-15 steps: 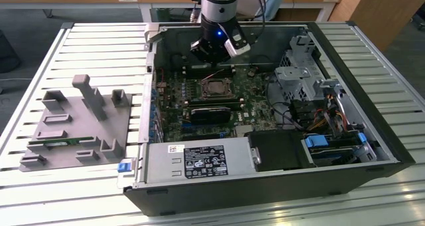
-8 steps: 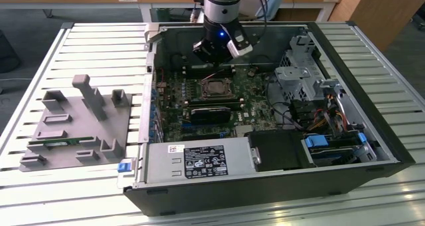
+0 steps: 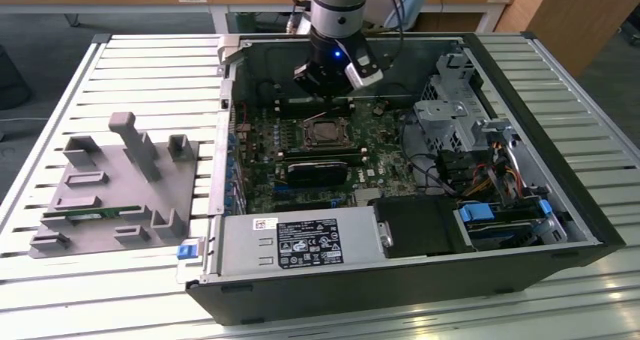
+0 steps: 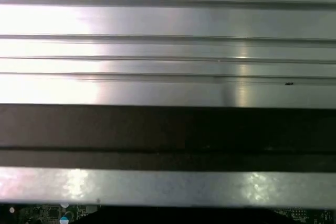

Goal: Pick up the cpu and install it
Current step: 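Install the first cpu locking lever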

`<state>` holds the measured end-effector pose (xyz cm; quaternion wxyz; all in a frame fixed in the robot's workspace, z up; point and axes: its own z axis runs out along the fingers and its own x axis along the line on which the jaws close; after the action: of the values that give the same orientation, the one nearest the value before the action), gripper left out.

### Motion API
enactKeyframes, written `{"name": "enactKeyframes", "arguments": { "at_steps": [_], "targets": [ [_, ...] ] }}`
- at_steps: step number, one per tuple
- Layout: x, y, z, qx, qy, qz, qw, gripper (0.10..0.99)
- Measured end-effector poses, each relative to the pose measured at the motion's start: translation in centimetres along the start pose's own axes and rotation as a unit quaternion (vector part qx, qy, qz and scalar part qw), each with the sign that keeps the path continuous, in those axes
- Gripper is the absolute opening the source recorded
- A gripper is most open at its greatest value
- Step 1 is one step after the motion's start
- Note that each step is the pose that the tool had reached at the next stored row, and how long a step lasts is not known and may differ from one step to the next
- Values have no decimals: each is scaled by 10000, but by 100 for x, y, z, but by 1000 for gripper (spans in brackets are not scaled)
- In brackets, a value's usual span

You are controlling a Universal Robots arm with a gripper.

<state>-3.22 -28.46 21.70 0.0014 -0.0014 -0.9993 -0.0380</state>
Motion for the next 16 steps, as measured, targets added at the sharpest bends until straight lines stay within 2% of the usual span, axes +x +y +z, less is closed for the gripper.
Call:
{"name": "enactKeyframes", "arguments": {
  "at_steps": [8, 16],
  "targets": [
    [-73, 0, 71, 0, 0, 0, 10000, 106],
    [-88, -7, 167, 3, -1, 0, 10000, 106]
  ]
}}
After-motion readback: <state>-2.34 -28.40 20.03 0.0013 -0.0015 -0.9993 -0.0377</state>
